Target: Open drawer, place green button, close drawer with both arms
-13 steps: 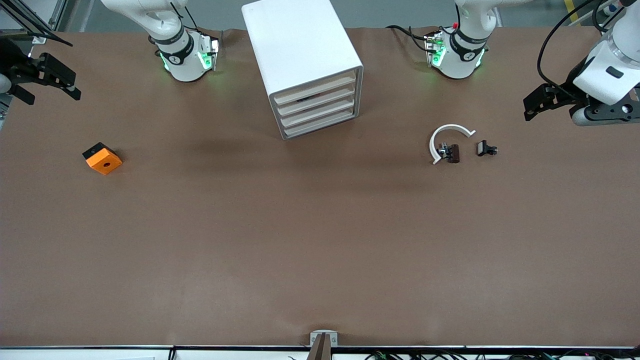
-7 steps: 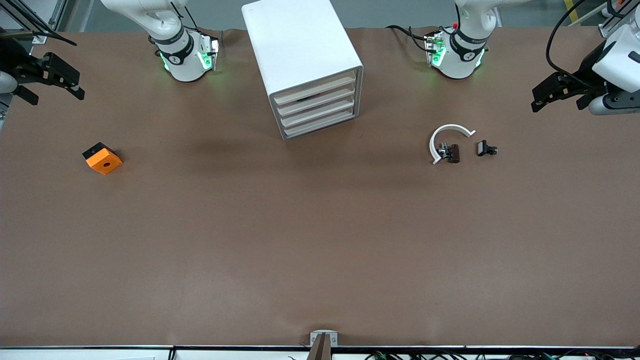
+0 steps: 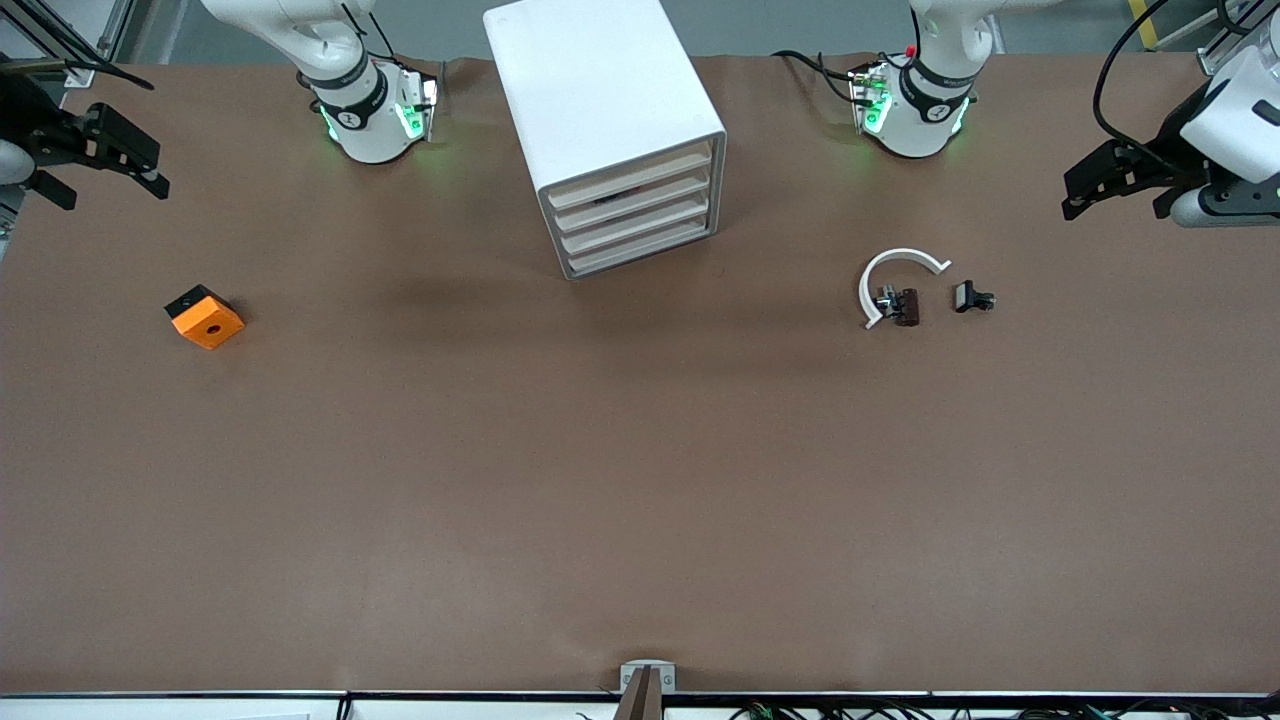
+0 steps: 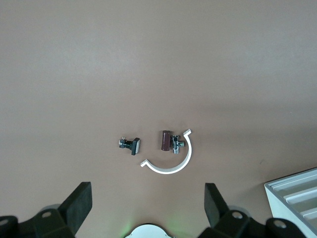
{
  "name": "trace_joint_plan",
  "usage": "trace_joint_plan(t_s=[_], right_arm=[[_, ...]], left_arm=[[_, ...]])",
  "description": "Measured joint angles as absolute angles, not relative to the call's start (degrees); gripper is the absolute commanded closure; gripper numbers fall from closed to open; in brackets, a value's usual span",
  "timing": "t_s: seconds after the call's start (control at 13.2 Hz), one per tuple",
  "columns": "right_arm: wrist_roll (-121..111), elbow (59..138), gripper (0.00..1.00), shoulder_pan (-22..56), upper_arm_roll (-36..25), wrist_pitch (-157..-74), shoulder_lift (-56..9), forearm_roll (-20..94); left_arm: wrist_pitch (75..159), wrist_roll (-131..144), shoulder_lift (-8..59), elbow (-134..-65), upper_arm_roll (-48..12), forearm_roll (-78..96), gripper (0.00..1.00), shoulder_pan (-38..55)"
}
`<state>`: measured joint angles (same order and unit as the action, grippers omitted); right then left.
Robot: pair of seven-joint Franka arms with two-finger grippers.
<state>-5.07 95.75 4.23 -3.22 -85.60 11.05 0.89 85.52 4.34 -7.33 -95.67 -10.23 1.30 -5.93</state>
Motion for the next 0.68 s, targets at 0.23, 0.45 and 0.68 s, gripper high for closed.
trace_joint_plan(t_s=[0.23,0.45,0.68], right_arm=[[-5.07,95.75,0.0,4.25,-3.22,-85.6,11.01,0.89],[-5.07,95.75,0.0,4.25,-3.21,-85.6,11.0,0.89],[-5.07,95.73,0.0,4.25,-3.22,-85.6,10.99,0.89]], left_arm=[[85.49,4.32,-6.94,-95.67,-10.23,1.3,0.0,-5.93],[85.5,4.32,-6.89,-95.01,-10.18,1.3,0.0,-5.97],[85.5,4.32,-6.89,-94.54,-10.08,1.3,0.0,-6.77]])
